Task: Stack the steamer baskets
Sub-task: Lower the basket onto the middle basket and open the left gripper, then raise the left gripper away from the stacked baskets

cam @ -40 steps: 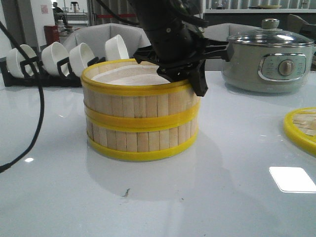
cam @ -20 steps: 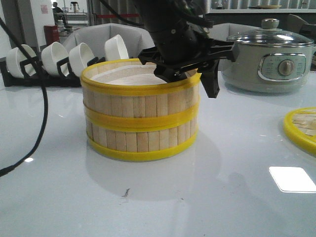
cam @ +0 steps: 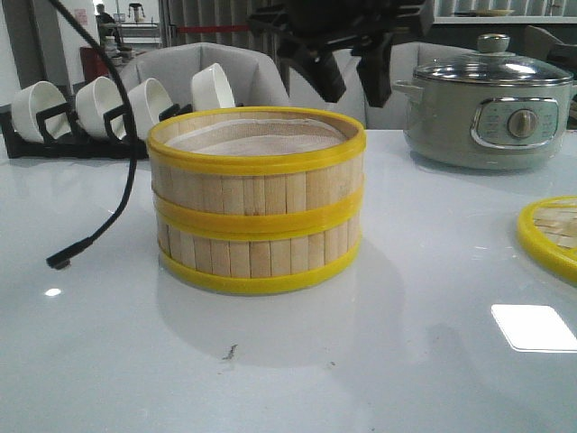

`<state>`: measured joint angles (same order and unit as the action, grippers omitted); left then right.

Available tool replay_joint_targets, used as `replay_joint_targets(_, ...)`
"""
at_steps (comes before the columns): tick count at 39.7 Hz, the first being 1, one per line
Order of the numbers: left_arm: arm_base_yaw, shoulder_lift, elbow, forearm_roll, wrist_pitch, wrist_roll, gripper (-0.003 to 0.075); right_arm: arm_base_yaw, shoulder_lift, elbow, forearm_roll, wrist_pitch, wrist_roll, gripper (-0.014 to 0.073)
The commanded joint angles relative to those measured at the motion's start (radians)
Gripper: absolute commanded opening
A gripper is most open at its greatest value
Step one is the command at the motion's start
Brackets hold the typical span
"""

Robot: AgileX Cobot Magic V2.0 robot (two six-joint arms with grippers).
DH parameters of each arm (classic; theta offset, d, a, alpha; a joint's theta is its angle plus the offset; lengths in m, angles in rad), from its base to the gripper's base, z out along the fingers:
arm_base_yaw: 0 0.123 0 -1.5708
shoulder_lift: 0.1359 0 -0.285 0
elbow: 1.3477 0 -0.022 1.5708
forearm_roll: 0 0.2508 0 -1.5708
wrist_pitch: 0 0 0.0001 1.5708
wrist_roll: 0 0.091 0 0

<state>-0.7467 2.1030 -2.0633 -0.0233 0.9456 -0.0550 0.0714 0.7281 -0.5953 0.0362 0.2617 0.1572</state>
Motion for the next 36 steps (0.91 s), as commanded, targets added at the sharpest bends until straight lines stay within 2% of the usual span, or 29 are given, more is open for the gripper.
replay_joint_targets(1, 0.016, -0.075, -0.087, 0.049, 0.009, -0.013, 0.0091, 0.0, -0.001, -0.037, -0.013, -0.074, -0.005, 0.0442)
replay_joint_targets(2, 0.023, -0.081, -0.097, 0.063, 0.018, -0.013, 0.007, 0.0, -0.001, -0.037, -0.013, -0.074, -0.005, 0.0442)
replay_joint_targets(4, 0.037, -0.094, -0.116, 0.083, 0.025, -0.013, 0.0109, 0.0, -0.001, -0.037, -0.013, -0.074, -0.005, 0.0442)
replay_joint_targets(9, 0.099, -0.158, -0.125, 0.089, 0.036, -0.013, 0.0087, 0.0, -0.001, -0.037, -0.013, -0.074, -0.005, 0.0442)
replay_joint_targets(18, 0.264, -0.324, -0.106, 0.089, 0.078, -0.013, 0.0087, 0.0, -0.001, -0.037, -0.013, -0.067, -0.005, 0.0442)
replay_joint_targets(29, 0.424, -0.651, 0.179, 0.077, -0.003, -0.013, 0.0087, 0.0, 0.003, -0.037, -0.013, -0.063, -0.005, 0.0442)
replay_joint_targets(36, 0.443, -0.874, 0.392, 0.078, -0.082, -0.013, 0.0087, 0.0, 0.008, -0.037, -0.013, -0.063, -0.005, 0.0442)
